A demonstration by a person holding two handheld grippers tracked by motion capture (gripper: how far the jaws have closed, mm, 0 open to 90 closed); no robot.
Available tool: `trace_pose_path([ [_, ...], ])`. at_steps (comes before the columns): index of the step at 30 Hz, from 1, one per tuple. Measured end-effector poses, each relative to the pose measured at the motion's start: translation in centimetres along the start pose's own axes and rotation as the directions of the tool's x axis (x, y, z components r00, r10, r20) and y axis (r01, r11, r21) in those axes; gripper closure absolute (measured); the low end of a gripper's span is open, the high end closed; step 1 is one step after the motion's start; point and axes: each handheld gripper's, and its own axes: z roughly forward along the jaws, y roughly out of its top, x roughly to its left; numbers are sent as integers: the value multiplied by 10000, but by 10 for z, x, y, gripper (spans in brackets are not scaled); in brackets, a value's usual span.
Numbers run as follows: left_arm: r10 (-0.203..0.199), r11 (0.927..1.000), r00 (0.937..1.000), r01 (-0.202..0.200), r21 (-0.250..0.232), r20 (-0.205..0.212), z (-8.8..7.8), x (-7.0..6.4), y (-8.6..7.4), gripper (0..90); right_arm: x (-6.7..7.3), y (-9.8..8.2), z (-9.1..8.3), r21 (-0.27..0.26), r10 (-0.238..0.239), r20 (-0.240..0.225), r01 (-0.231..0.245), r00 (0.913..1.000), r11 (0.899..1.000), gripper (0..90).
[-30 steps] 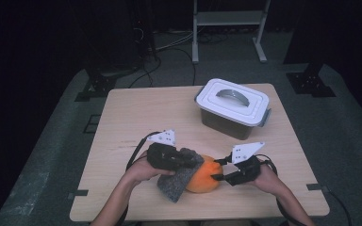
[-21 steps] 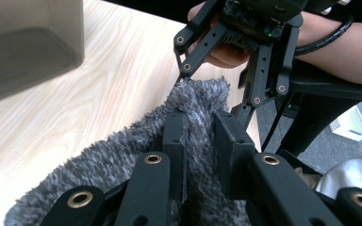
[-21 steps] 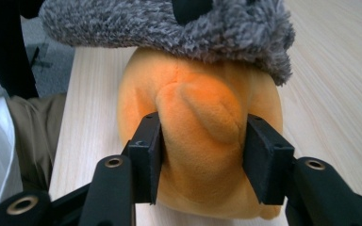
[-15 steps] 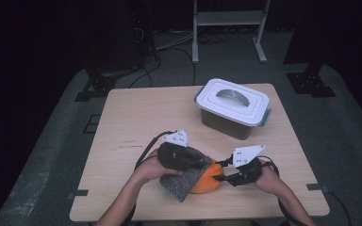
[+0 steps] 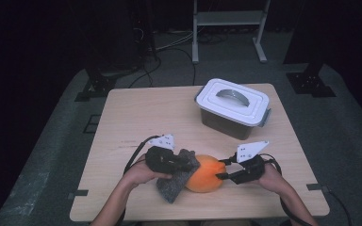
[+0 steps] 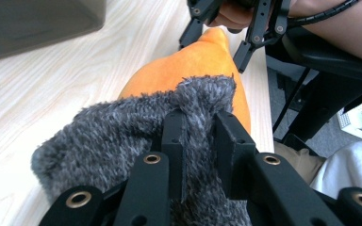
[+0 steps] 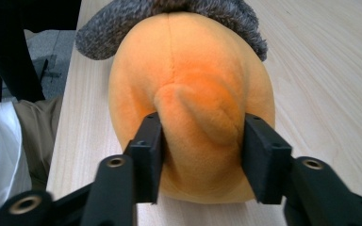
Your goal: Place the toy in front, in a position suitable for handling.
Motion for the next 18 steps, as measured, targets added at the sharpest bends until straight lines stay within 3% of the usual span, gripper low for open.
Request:
trace_pose_path([
  [2,-25,10000,10000,26,-44,18,2,0,3,749,2,5,-2,331,-87,213,80,9997,9994,363],
  [10,141,9999,9998,-140,-94,120,7,-3,10,749,14,22,1,320,-580,411,567,9975,9979,283],
  [13,132,9998,9999,-130,-168,89,9,-5,12,749,16,23,5,345,-617,479,601,9969,9976,286],
  [18,63,9997,10000,-63,-241,23,9,-2,9,749,9,13,5,127,-413,373,408,9985,9991,388],
])
